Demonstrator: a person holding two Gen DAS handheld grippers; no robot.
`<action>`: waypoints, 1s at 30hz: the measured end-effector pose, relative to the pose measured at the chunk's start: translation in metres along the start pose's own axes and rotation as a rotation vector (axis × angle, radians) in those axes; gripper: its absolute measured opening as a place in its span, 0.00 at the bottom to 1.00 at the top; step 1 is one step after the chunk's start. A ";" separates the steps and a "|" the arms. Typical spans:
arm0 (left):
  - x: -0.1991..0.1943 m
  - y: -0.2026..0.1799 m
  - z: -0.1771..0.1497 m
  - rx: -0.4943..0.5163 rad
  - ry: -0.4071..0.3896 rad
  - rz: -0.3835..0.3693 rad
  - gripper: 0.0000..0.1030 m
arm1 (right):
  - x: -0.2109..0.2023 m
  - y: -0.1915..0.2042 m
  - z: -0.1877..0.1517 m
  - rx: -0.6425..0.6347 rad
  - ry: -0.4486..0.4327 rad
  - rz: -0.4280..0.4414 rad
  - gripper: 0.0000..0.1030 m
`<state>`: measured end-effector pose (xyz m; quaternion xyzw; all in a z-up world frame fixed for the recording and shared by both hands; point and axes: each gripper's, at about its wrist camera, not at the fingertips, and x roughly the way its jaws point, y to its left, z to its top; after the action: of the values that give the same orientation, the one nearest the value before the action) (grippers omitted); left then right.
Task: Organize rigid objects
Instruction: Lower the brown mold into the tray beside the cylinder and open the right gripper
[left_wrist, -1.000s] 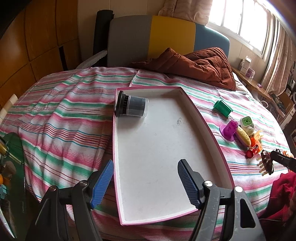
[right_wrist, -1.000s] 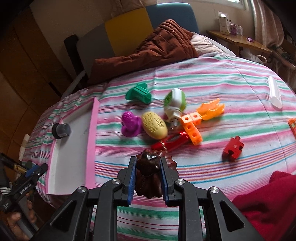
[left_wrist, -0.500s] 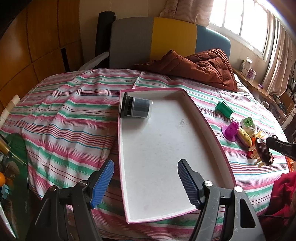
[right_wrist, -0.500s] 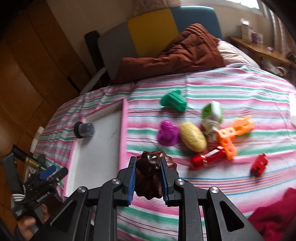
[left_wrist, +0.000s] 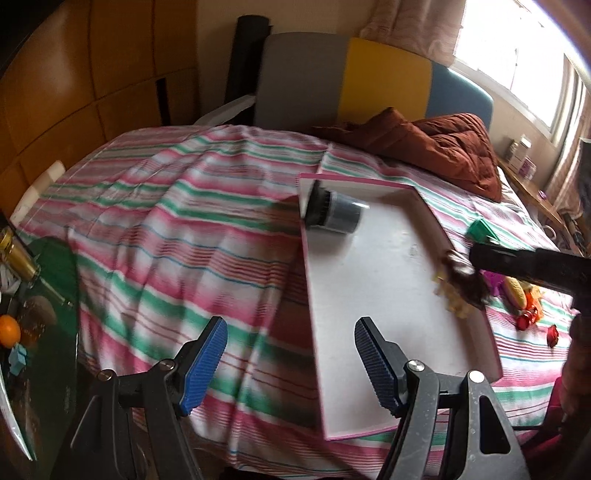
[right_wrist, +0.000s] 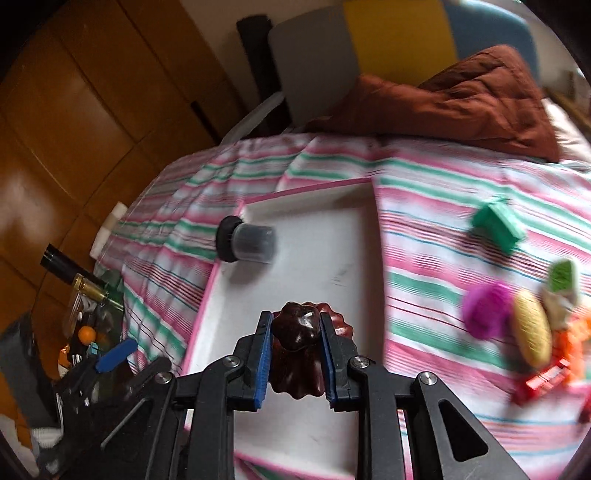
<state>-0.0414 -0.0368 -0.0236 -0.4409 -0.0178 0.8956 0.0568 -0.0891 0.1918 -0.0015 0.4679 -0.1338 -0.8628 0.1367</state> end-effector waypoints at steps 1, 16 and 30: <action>0.001 0.002 0.000 -0.006 0.001 0.002 0.71 | 0.010 0.006 0.005 -0.003 0.010 0.007 0.23; 0.009 0.021 -0.001 -0.055 0.016 0.013 0.71 | 0.079 0.045 0.034 -0.024 0.044 0.053 0.40; 0.001 0.003 -0.001 -0.001 -0.003 0.010 0.71 | 0.038 0.024 0.008 -0.056 -0.014 -0.020 0.58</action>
<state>-0.0418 -0.0395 -0.0256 -0.4398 -0.0163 0.8964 0.0520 -0.1133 0.1567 -0.0183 0.4594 -0.1059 -0.8707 0.1403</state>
